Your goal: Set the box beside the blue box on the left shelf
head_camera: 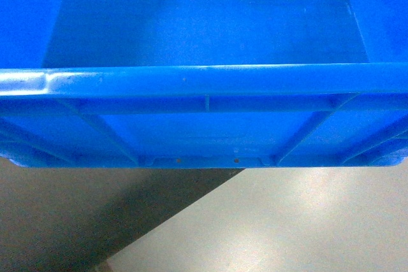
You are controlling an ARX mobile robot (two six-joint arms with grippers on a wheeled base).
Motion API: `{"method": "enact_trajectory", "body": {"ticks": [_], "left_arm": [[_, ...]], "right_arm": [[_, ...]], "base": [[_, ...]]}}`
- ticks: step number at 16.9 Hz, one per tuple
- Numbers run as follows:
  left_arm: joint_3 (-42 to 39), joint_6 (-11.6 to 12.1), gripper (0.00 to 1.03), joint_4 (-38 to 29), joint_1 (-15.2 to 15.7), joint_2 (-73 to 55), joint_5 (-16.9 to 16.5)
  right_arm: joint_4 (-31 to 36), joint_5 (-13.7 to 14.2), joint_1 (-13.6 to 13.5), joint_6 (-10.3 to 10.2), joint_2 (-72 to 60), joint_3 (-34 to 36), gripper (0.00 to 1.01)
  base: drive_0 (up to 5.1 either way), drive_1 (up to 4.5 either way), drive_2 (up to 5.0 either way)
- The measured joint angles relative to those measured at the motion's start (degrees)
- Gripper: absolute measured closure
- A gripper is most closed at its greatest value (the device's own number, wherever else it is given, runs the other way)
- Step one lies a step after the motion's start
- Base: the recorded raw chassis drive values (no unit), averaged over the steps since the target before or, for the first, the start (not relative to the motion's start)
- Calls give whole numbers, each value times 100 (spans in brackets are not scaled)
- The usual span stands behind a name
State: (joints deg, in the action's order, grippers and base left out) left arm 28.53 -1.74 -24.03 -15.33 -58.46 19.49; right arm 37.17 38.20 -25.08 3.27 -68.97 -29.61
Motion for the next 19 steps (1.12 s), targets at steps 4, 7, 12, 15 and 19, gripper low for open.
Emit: {"method": "enact_trajectory", "body": {"ticks": [4,7,12,15,19], "left_arm": [[0,2,95,2,0,0,2],[0,2,95,-2,0,0,2],[0,2,95,-2,0,0,2],[0,2,95,0,0,0,2],[0,2,95,2,0,0,2]], "right_arm": [[2,0,0,2,0,0,86],[2,0,0,4,0,0,86],[2,0,0,4,0,0,86],[0,0,0,7,0,0,86],[2,7,0,7,0,0,86]], "base": [[-143,-143,-143],[-144,-144,-144],[-143,-143,-143],[-141,-141,-141],[-141,-141,-141]]}}
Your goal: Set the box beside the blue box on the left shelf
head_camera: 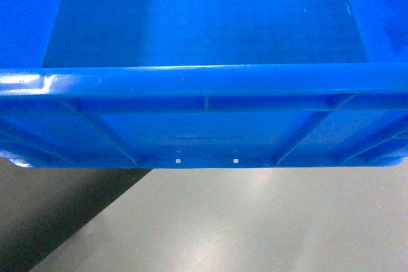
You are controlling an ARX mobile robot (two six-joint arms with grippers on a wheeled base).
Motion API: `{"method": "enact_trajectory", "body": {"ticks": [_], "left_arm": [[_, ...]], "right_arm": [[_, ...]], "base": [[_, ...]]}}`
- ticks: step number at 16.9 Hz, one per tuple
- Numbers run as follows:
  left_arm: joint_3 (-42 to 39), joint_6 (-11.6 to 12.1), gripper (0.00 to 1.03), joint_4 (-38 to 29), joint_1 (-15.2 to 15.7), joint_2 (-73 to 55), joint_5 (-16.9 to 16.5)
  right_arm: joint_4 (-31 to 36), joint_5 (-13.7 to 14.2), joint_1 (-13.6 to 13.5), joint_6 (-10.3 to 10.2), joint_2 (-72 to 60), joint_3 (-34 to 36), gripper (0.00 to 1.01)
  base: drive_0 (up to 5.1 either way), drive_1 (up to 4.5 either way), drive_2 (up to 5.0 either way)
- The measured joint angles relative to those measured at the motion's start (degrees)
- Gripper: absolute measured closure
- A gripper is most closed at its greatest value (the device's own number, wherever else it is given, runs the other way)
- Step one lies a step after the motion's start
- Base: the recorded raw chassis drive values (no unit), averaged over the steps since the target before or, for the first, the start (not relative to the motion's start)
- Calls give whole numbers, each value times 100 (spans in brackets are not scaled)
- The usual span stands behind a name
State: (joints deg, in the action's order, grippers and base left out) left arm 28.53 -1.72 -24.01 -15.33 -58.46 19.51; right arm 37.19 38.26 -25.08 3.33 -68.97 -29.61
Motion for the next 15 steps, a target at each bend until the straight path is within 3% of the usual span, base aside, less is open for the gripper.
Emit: {"method": "enact_trajectory", "body": {"ticks": [15], "left_arm": [[0,0,95,-2,0,0,0]], "right_arm": [[0,28,-4,17,0,0,86]], "base": [[-142,-142,-142]]}}
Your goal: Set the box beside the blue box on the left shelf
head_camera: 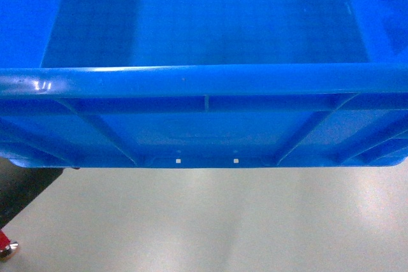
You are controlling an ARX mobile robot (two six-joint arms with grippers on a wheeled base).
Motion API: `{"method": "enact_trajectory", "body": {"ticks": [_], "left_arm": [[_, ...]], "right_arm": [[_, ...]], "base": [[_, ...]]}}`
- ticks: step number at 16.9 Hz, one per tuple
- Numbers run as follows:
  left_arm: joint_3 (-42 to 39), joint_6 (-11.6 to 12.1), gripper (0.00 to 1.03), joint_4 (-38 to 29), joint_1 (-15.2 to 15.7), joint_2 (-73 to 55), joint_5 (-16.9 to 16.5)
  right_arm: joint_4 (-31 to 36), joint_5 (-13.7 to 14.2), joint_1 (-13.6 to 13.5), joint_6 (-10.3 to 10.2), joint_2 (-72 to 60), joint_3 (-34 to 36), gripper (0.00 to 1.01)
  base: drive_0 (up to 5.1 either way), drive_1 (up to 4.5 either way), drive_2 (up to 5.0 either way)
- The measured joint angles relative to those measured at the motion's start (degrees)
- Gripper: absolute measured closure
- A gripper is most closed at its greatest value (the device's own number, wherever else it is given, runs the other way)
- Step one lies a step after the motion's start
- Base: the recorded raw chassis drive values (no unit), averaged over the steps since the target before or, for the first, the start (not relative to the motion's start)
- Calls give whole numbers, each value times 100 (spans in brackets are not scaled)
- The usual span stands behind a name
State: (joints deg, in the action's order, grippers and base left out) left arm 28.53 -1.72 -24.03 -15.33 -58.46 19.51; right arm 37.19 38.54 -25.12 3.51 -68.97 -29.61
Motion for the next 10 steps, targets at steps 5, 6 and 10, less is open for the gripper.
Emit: {"method": "enact_trajectory", "body": {"ticks": [5,6,10], "left_arm": [[0,0,95,0,-2,0,0],[0,0,95,-2,-2,0,0],[0,0,95,-2,-2,0,-2]], "right_arm": [[0,2,0,2,0,0,86],[0,2,0,2,0,0,86],[0,2,0,2,0,0,86]], "base": [[-145,-145,-145],[-166,-166,-166],[-159,-159,-159]]}}
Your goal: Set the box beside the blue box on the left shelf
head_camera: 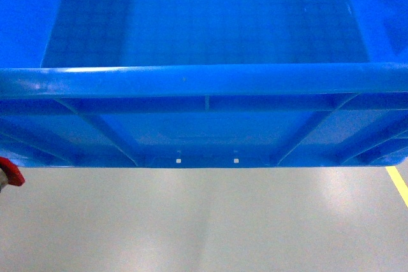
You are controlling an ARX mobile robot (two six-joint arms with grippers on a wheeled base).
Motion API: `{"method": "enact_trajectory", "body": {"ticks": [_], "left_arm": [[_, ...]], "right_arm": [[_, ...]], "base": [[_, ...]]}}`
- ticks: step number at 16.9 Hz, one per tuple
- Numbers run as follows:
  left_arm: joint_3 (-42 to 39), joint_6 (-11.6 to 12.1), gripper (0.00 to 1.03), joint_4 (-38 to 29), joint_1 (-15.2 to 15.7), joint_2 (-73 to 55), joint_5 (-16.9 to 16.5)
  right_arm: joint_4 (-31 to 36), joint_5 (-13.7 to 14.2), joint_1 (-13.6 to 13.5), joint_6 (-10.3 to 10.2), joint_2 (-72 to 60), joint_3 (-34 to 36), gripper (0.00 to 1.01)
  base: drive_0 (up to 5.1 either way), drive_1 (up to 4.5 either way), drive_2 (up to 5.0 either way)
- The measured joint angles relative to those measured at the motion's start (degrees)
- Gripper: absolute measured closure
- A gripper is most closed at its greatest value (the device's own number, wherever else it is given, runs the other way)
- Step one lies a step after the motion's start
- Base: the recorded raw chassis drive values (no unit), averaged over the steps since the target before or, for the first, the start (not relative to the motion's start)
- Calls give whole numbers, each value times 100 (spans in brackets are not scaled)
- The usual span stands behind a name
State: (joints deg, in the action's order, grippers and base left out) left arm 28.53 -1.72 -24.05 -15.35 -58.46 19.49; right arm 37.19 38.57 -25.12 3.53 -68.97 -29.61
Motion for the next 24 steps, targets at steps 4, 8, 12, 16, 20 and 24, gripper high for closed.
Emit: {"method": "enact_trajectory", "body": {"ticks": [4,8,12,16,20,24], "left_arm": [[0,-2,95,-2,-11,0,-2],[0,2,95,20,-42,-2,31],[0,2,95,24,-42,7,37],[0,4,95,7,-42,7,35],[0,2,95,13,-42,7,39],[0,2,95,-2,-42,0,33]], "right_arm": [[-2,4,2,9,2,0,86],[-17,26,0,26,7,2,85],[-13,28,0,39,7,2,85],[-9,31,0,37,4,2,85],[4,37,0,48,-2,4,85],[13,37,0,50,-7,7,85]], "base": [[-115,-115,-115],[0,0,0],[-18,405,-441],[-9,413,-432],[5,428,-418],[2,425,-420]]}}
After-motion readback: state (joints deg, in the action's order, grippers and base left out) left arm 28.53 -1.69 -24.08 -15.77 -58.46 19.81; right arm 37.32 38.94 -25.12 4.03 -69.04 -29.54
